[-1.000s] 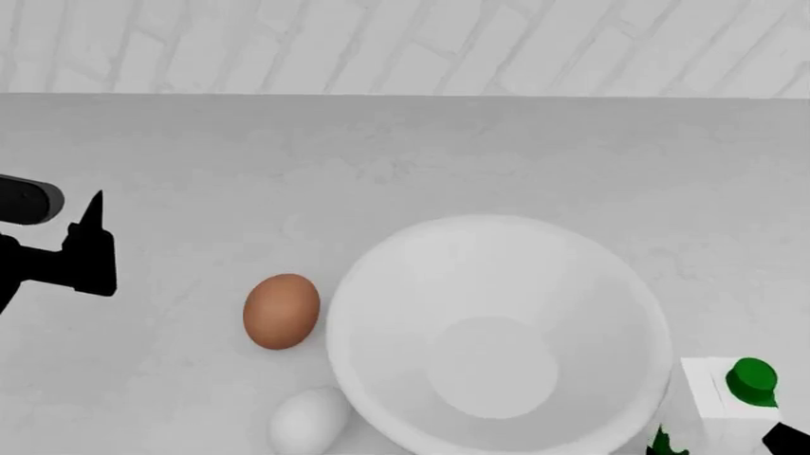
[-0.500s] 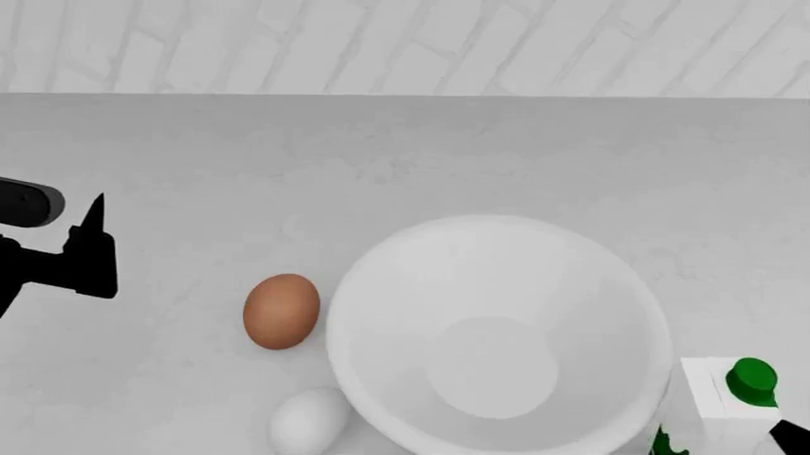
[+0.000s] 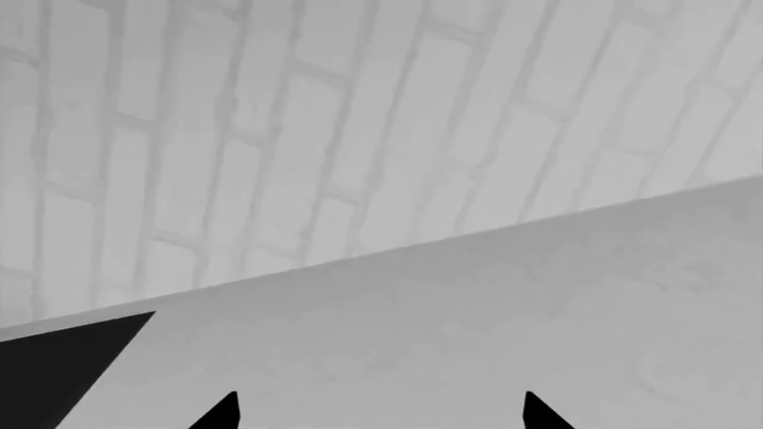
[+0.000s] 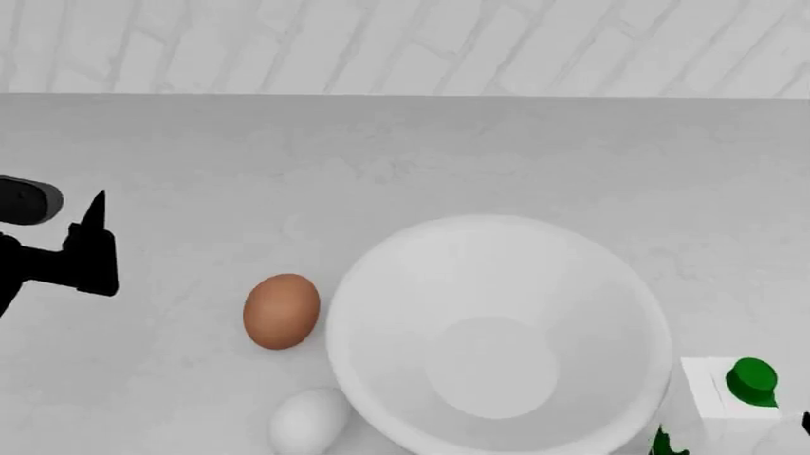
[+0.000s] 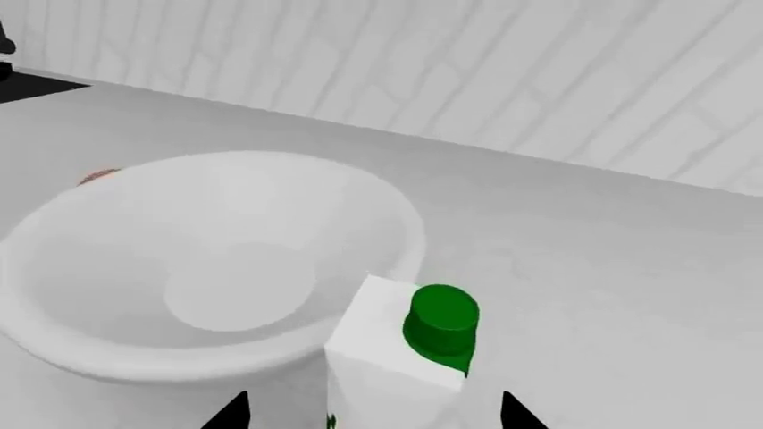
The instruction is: Place the eggs and milk next to the bowl.
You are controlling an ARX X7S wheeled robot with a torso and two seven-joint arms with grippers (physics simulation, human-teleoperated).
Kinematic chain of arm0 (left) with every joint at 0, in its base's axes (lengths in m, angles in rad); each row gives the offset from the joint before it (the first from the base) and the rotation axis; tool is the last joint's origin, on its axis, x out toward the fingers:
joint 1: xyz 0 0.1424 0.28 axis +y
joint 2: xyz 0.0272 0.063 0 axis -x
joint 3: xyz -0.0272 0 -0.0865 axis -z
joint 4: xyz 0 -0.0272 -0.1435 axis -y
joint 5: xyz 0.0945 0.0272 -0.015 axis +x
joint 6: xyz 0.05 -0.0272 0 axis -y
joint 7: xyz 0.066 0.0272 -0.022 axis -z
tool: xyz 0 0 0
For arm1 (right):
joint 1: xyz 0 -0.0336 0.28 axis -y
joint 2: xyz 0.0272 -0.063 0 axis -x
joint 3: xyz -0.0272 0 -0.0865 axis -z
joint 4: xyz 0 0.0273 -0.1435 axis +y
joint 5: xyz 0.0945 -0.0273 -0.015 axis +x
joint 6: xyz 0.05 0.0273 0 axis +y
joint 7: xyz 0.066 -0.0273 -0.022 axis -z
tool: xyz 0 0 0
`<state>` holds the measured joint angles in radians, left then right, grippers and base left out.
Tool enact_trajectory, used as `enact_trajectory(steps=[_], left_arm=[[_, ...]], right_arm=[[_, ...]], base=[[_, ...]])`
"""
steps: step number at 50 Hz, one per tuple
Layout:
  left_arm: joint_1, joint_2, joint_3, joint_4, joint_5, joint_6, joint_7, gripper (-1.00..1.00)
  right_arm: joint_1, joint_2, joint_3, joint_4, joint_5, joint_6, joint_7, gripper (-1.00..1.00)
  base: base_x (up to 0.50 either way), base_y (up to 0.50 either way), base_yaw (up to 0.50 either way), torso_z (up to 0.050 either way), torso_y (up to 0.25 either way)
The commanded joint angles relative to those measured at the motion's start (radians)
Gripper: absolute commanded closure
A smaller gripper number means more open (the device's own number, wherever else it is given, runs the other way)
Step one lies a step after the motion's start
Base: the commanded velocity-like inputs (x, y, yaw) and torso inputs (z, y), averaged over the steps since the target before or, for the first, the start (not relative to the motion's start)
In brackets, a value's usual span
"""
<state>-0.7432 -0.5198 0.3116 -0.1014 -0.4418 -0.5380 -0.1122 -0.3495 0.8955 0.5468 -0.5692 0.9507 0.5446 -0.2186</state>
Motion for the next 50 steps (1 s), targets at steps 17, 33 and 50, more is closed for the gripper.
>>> enact_trajectory(steps=[17,33,50], left_arm=[[0.001,-0.002,-0.047,-0.02,-0.046,0.012,0.029,-1.0],[0.01,-0.059,-0.088,0.189,-0.087,-0.101,-0.053,-1.0],[0.068,-0.127,-0.129,0.241,-0.099,-0.055,-0.02,-1.0]], right_arm=[[-0.095,0.025,0.346,-0.163,0.17,0.123,0.078,-1.0],[-0.105,0.011,0.606,-0.196,0.291,0.186,0.174,-1.0],[-0.136,0.003,0.914,-0.207,0.418,0.29,0.292,-1.0]], base=[[0.0,0.0,0.0,0.0,0.0],[0.0,0.0,0.0,0.0,0.0],[0.0,0.0,0.0,0.0,0.0]])
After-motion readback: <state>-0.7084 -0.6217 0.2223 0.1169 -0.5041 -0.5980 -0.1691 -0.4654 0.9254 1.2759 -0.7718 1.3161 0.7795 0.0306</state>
